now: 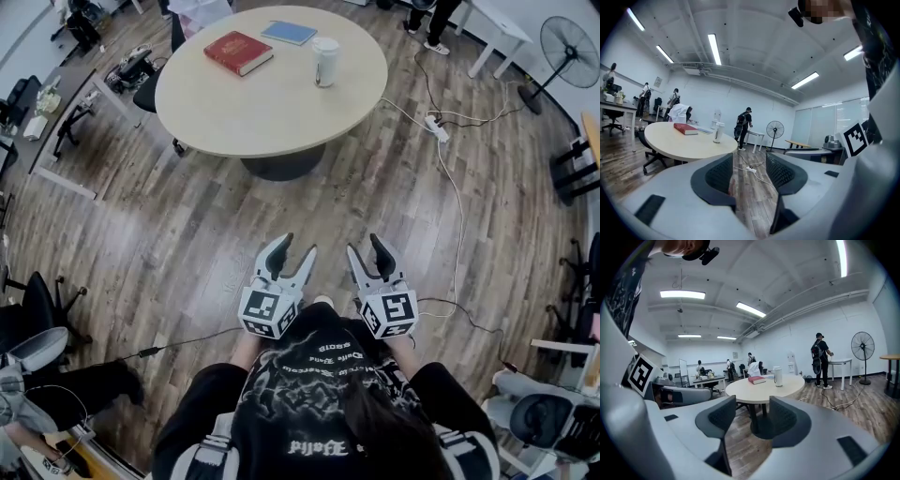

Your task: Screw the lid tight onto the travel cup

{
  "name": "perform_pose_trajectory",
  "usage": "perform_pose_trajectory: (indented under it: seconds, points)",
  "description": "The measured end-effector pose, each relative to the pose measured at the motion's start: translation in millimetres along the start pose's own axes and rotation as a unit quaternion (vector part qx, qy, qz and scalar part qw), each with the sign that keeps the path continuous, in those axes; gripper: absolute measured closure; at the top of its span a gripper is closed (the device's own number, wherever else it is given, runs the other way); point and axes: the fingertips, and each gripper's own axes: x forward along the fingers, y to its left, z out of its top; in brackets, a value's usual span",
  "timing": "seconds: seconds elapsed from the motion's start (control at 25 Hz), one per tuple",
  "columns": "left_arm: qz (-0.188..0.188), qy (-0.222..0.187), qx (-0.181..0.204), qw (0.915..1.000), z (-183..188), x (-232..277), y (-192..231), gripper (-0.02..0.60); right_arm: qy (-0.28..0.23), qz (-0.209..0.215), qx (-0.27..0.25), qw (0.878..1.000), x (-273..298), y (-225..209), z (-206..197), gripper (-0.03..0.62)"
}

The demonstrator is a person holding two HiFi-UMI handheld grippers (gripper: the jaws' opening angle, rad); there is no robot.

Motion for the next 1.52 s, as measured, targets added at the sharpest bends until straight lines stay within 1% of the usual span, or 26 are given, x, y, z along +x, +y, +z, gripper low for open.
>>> perform_pose_trajectory:
  seconds: [0.04,0.2,0.4,0.52,0.64,0.8,0.88,1.04,1.12,1.32,1.52]
  points:
    - [-0.001,-0.001,0.0,1.0,-1,1,-3,0.349,-0.001,0.008,-0.001,1.0,-1,-1,0,0.358]
    - [-0.001,0.001,0.003,1.0,-5,6,-10,0.273,-0.003,0.024,-0.016,1.0,-4,-6,1,0.269]
    - [0.01,-0.002,0.01,0.9999,-7,13,-18,0.254,-0.008,0.029,-0.026,0.999,-7,-19,2,0.263]
    - [0.016,-0.001,0.016,0.9997,-8,17,-22,0.244,-0.002,0.035,-0.032,0.999,-8,-26,0,0.263]
    - [0.012,0.004,0.023,0.9997,-8,22,-25,0.238,0.001,0.037,-0.03,0.999,-5,-33,0,0.263]
    - [0.003,0.016,0.017,0.9997,-18,30,-28,0.238,0.006,0.042,-0.026,0.999,-3,-38,-5,0.26]
    - [-0.004,0.02,0.021,0.9996,-20,38,-27,0.238,0.013,0.038,-0.018,0.999,3,-44,-8,0.252]
    - [-0.011,0.035,0.042,0.9984,-19,56,-8,0.238,0.008,0.024,-0.006,1.0,27,-51,-5,0.272]
    - [-0.013,0.037,0.039,0.9985,-14,66,5,0.238,0.013,0.017,-0.009,1.0,42,-54,-4,0.27]
    - [-0.015,0.037,0.028,0.9988,-2,101,41,0.238,0.028,-0.001,-0.037,0.999,86,-66,2,0.27]
    - [-0.034,0.041,0.026,0.9982,14,140,82,0.238,0.038,-0.032,-0.029,0.998,134,-84,10,0.27]
